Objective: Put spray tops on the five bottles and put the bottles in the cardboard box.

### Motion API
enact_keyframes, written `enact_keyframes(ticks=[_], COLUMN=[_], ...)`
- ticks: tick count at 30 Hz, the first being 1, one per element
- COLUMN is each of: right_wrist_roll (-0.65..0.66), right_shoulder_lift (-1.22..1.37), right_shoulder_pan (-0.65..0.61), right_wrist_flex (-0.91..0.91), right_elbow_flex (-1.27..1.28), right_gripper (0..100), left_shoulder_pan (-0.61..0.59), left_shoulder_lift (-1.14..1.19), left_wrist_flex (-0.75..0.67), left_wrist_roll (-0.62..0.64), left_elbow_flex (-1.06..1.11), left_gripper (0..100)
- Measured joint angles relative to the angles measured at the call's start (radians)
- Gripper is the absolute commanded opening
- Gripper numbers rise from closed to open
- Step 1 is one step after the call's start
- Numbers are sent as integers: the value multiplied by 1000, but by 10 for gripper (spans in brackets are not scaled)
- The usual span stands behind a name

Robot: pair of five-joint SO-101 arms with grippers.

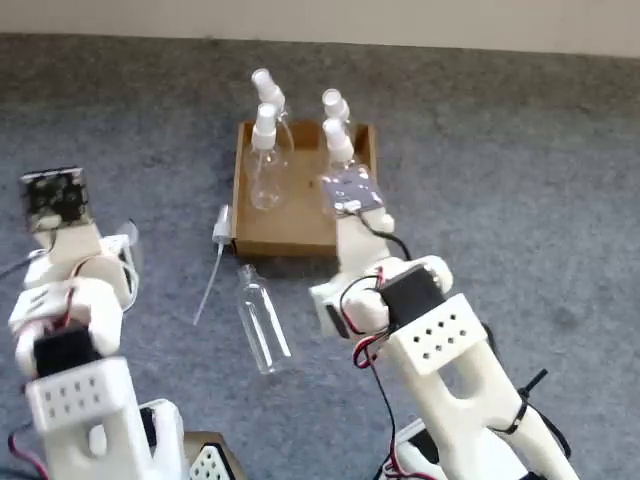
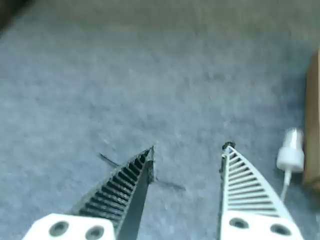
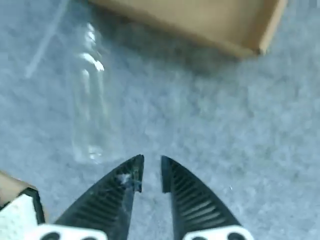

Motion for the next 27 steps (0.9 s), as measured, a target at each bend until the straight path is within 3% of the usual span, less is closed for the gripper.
enact_keyframes(ticks=[5, 10, 15, 21, 24, 27], right_wrist_roll=[-61, -100, -101, -101, -101, -144], right_shoulder_lift=[34, 261, 514, 712, 789, 818], right_shoulder_pan=[-130, -221, -325, -339, -339, -339], right_wrist_flex=[-112, -198, -276, -347, -359, -359], right_elbow_flex=[-2, -3, -94, -209, -221, -221], right_gripper=[376, 387, 386, 385, 339, 171], left_shoulder_pan=[-5, -83, -164, -255, -272, -272], left_shoulder_lift=[169, 186, 190, 190, 190, 190], left_wrist_flex=[14, -11, -26, -63, -104, -133], left_wrist_roll=[0, -6, -126, -172, -172, -172], left_elbow_flex=[-9, -9, -9, -9, -6, 21], left_gripper=[204, 204, 204, 204, 204, 204])
